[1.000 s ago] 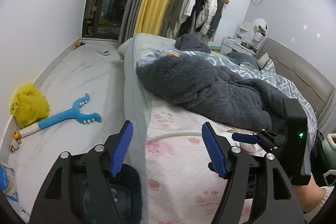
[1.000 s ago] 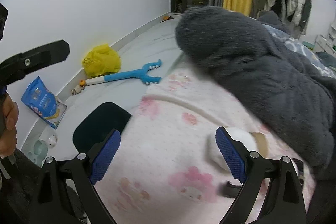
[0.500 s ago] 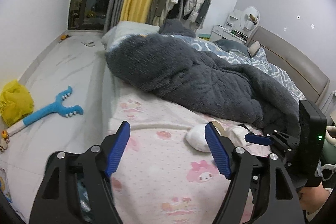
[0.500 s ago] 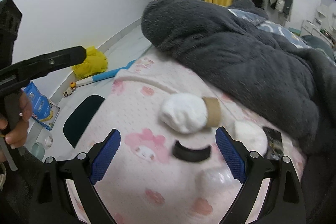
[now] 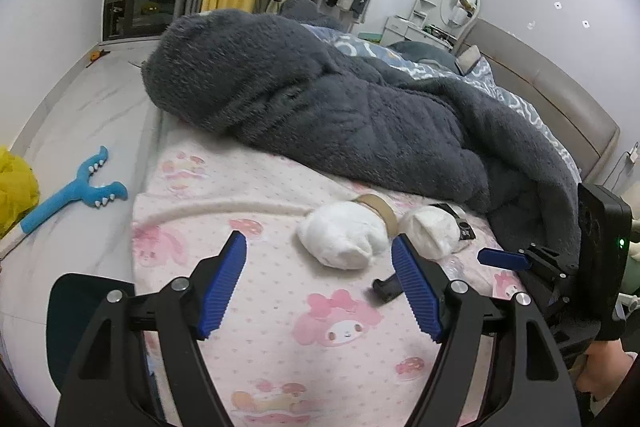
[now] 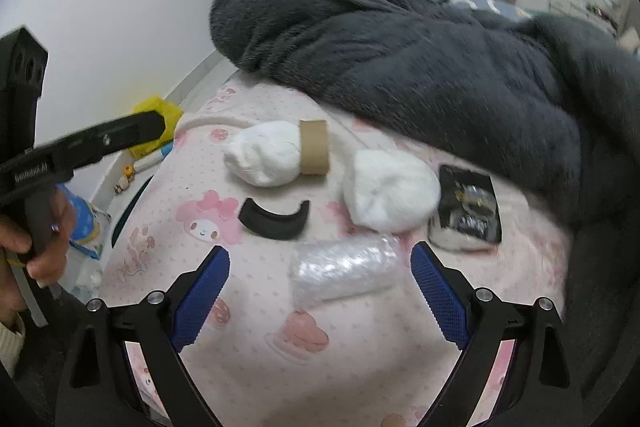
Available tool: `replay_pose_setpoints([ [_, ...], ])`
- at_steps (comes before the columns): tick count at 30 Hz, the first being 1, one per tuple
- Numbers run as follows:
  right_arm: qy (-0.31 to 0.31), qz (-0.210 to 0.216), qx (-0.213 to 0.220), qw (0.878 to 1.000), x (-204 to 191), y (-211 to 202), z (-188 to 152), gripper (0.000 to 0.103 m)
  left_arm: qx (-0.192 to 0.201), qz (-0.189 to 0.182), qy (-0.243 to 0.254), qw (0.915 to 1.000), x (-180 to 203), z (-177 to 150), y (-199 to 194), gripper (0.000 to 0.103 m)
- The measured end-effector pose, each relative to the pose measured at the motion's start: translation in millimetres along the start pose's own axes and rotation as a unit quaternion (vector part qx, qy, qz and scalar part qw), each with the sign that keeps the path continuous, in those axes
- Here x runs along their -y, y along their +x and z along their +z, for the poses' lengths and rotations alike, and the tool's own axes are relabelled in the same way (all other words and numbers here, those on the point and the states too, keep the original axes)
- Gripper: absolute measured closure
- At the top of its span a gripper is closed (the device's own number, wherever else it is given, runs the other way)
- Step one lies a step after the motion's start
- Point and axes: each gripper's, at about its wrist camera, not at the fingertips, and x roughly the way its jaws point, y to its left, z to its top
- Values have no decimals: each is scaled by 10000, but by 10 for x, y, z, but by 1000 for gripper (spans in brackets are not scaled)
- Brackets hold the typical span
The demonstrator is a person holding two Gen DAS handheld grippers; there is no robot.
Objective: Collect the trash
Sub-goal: 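Move both tools back over the remaining trash on the bed, then lower the right tool onto the bubble-wrap roll and close it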
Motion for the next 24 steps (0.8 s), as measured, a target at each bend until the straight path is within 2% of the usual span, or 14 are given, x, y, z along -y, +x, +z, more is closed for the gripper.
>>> replay_pose_setpoints([
  [8, 316, 273, -127, 9990, 182, 106, -115, 10, -209, -162, 114, 9996, 186, -65, 153, 26],
  [12, 252, 341, -216, 9989, 173, 172, -183, 26, -324, -269, 122, 9990, 246, -100, 217, 27],
  [19, 314, 403, -226, 9984, 219, 237, -227, 32, -589, -438, 58, 9973, 351, -173, 345, 29],
  [24, 342, 397, -195, 9984, 251, 238, -227, 32, -707, -532, -11, 9961, 408, -205, 369, 30],
])
